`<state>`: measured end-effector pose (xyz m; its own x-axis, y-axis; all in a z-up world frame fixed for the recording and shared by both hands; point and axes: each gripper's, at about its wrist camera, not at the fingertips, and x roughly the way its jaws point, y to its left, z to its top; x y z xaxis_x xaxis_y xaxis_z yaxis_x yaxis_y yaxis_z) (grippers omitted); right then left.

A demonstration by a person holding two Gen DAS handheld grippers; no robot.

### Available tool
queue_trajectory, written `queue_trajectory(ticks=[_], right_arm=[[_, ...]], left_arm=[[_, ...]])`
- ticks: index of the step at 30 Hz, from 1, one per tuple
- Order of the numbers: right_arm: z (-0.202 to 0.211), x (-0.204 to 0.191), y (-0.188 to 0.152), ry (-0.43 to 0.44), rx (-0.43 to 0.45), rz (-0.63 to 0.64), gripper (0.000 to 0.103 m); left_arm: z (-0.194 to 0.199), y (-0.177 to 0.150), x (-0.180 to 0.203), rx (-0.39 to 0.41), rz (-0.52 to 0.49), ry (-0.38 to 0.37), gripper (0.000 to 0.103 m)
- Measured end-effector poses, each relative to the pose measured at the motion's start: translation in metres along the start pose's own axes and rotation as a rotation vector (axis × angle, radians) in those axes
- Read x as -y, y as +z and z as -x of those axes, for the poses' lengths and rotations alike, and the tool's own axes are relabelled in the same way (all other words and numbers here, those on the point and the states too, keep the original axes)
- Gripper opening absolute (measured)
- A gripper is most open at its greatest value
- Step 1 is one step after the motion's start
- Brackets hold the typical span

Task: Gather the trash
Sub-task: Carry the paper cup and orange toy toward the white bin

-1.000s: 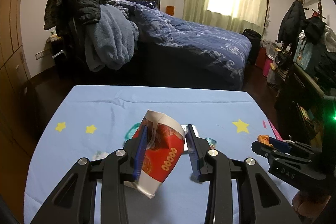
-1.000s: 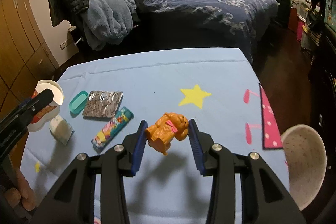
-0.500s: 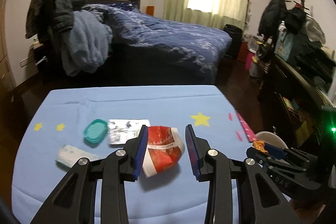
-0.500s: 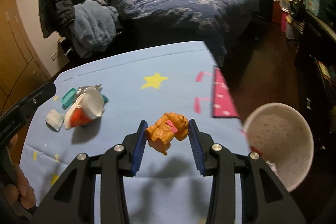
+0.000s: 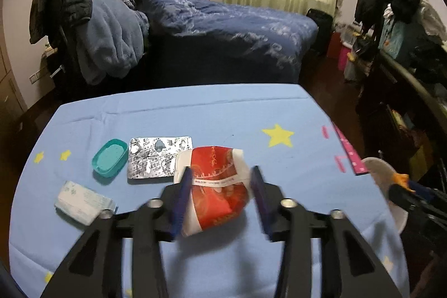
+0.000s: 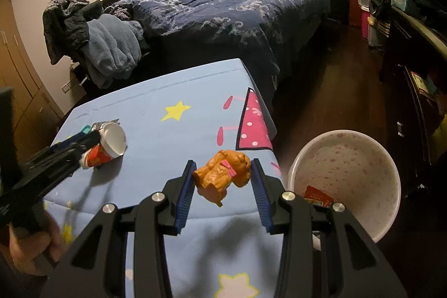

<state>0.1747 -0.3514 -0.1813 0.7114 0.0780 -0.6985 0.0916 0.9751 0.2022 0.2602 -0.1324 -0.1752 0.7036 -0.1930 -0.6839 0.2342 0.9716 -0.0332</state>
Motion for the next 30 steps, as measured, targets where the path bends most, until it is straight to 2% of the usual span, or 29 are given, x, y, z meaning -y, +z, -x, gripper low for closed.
queue_trajectory(ticks=[2, 5, 6, 8, 9, 10, 12, 19, 24, 30], right_arm=[[0.0, 0.0, 0.0, 0.009, 0.001, 0.0, 0.041], [0.0, -0.002, 0.0, 0.016, 0.001, 0.0, 0.041], [0.0, -0.003, 0.0, 0.018, 0.001, 0.0, 0.041], [0.001, -0.004, 0.001, 0.02, 0.002, 0.004, 0.041], [0.001, -0.005, 0.001, 0.022, 0.001, 0.006, 0.041], [0.001, -0.005, 0.001, 0.024, 0.0, 0.008, 0.041], [0.001, -0.007, 0.001, 0.029, -0.001, 0.011, 0.041], [0.005, -0.01, -0.001, 0.047, 0.002, 0.011, 0.041], [0.011, -0.008, -0.003, 0.052, 0.008, 0.001, 0.041], [0.021, 0.008, -0.007, 0.034, 0.021, -0.025, 0.041]], left_arm=[[-0.008, -0.001, 0.002, -0.006, -0.02, 0.022, 0.084], [-0.017, -0.001, 0.008, -0.005, -0.051, 0.032, 0.084], [-0.02, -0.001, 0.008, -0.011, -0.054, 0.032, 0.077], [-0.025, -0.003, 0.004, -0.032, -0.034, 0.011, 0.051], [-0.023, -0.002, 0.003, -0.023, -0.025, 0.008, 0.041], [-0.019, -0.002, 0.002, -0.009, -0.016, 0.009, 0.038], [-0.01, 0.001, 0.001, 0.024, -0.012, 0.016, 0.02], [0.037, 0.01, -0.01, 0.125, 0.057, -0.081, 0.019], [0.063, 0.018, 0.004, 0.177, 0.038, -0.14, 0.019], [0.071, 0.023, 0.037, 0.193, -0.013, -0.203, 0.019]])
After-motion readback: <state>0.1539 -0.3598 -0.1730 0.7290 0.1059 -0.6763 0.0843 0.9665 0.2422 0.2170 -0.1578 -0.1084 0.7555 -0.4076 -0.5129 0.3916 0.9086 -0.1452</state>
